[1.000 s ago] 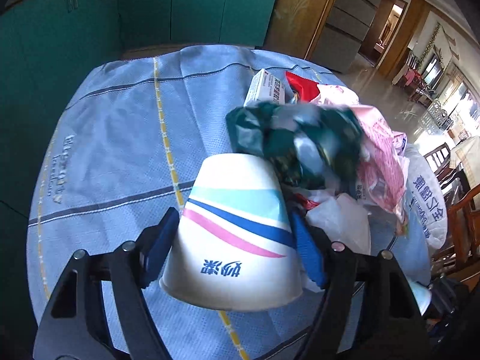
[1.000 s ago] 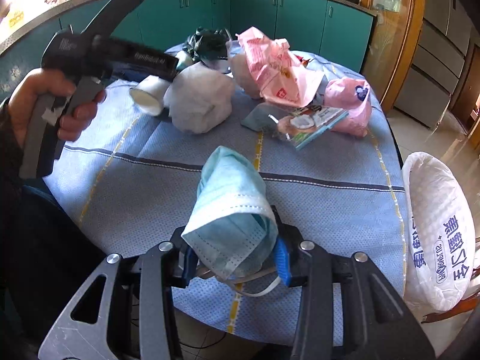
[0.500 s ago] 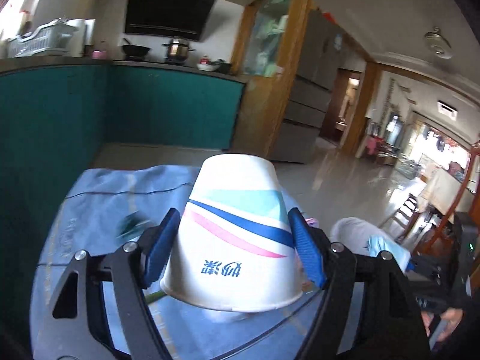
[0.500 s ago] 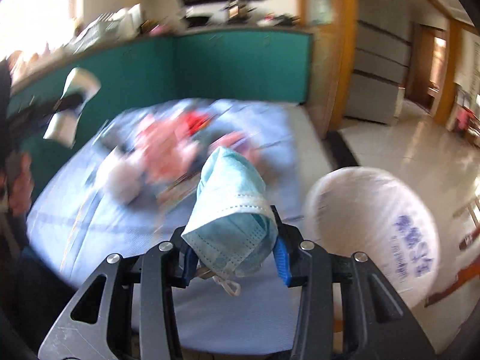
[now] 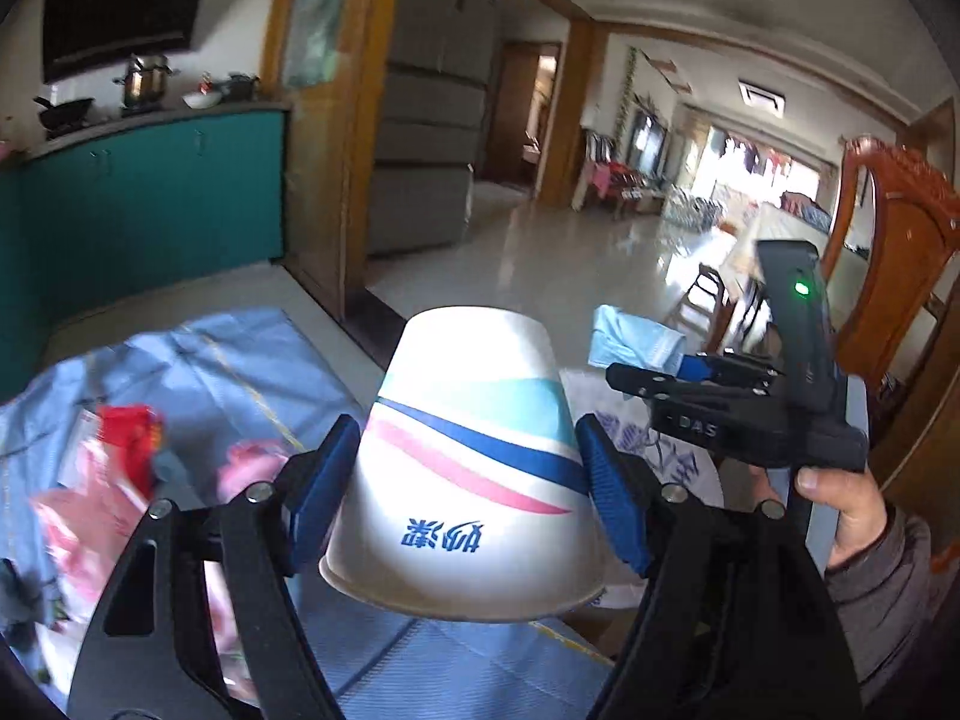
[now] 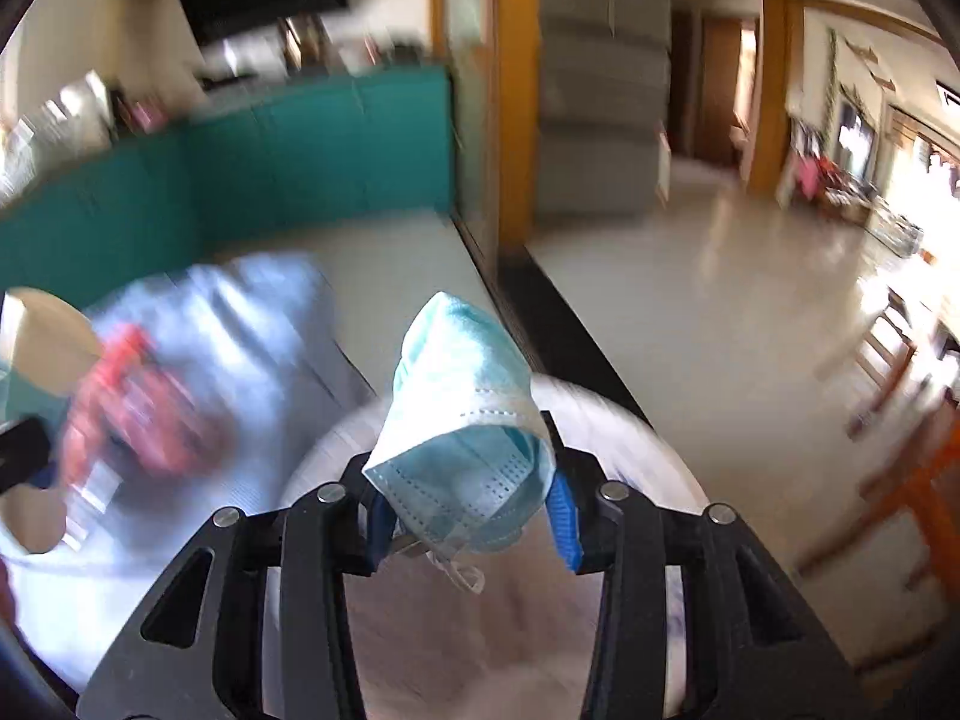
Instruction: Collect trash
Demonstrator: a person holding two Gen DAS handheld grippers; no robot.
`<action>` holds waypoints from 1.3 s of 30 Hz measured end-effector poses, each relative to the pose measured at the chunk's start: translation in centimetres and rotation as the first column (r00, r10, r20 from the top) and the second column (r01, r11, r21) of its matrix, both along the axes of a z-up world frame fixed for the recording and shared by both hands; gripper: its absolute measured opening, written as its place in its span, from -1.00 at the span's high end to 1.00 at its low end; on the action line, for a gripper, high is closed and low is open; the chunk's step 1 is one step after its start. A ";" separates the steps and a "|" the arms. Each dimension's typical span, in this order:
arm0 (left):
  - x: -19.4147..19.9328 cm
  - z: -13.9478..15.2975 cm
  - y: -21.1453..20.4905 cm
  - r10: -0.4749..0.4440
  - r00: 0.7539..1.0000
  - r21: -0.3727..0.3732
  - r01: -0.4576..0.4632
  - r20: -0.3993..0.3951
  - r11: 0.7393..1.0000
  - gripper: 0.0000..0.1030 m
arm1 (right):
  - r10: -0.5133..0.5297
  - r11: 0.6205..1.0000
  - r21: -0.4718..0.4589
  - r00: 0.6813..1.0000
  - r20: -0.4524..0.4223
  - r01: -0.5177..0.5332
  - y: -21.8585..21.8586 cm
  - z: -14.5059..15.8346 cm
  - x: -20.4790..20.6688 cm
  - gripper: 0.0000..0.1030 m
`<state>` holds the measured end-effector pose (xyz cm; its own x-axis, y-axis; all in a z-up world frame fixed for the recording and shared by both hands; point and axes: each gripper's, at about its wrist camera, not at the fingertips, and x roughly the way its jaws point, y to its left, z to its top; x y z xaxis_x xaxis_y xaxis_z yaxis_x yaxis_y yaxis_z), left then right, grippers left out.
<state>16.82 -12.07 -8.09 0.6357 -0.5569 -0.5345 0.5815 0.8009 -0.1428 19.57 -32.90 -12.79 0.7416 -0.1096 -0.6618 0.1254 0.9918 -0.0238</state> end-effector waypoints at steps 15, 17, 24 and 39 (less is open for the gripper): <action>4.9 -8.6 -10.5 -0.073 0.985 0.067 0.084 -0.156 0.994 -0.65 | -0.090 0.996 0.006 0.992 -0.084 0.091 -4.6 -2.5 -2.0 0.16; 5.5 -8.6 -9.8 -0.055 0.985 0.052 0.064 -0.161 0.997 -0.69 | -0.101 0.995 0.011 0.991 -0.092 0.102 -4.7 -2.8 -1.8 0.09; 4.2 -2.6 -3.4 0.128 0.992 0.055 -0.128 -0.003 0.990 -0.71 | -0.104 0.993 0.050 0.995 -0.009 0.104 -4.2 -1.0 -2.2 -0.45; 3.9 2.5 17.6 0.642 0.753 0.100 -0.656 0.142 0.748 -0.80 | 0.457 0.859 0.216 0.886 0.084 -0.464 17.1 -0.1 0.9 -0.47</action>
